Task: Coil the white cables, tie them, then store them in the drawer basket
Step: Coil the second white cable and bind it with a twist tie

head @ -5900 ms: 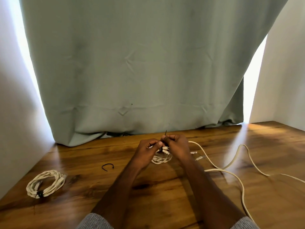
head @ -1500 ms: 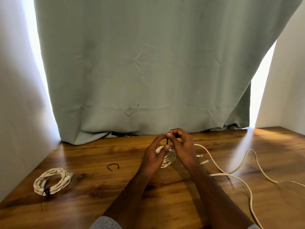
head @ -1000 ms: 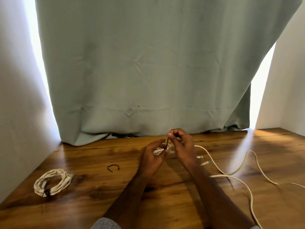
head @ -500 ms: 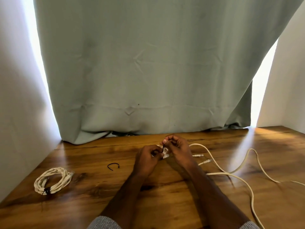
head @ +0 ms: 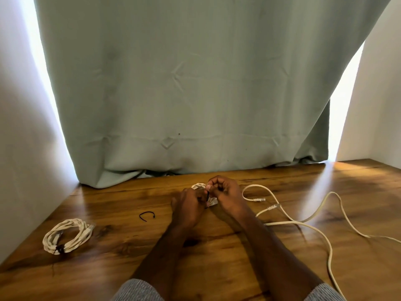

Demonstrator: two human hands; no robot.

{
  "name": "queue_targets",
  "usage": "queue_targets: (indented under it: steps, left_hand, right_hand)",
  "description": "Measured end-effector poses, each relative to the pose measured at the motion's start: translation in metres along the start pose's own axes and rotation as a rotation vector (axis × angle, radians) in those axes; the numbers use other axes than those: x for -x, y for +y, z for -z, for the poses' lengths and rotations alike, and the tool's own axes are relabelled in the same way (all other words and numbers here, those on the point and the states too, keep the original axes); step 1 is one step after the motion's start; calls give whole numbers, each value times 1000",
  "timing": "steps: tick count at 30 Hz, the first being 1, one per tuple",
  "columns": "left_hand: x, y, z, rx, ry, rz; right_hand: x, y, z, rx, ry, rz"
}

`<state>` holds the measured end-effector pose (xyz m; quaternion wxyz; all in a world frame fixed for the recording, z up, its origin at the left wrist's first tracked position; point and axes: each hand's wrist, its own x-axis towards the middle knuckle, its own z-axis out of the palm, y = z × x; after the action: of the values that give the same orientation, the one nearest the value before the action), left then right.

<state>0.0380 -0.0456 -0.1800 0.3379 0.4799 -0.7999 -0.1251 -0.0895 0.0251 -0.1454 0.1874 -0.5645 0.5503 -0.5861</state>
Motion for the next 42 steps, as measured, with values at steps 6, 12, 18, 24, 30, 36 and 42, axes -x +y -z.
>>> queue_targets:
  steps: [6, 12, 18, 24, 30, 36, 42]
  left_hand:
    - [-2, -4, 0, 81, -19, 29]
    - [0, -5, -5, 71, -53, 68]
    - [5, -3, 6, 132, 66, 24]
    - [17, 1, 29, 276, 167, 27]
    - [43, -3, 54, 350, 217, -30]
    - [73, -22, 99, 90, 246, -187]
    - [110, -69, 158, -63, 228, -341]
  right_hand:
    - [0, -2, -2, 14, -9, 4]
    - [1, -5, -4, 37, -6, 3]
    - [10, -16, 3, -81, -73, 25]
    - [15, -9, 13, 182, -166, 178]
    - [23, -22, 14, 259, -330, 290]
    - [36, -47, -12, 539, -312, 432]
    - [55, -62, -80, 485, -431, 425]
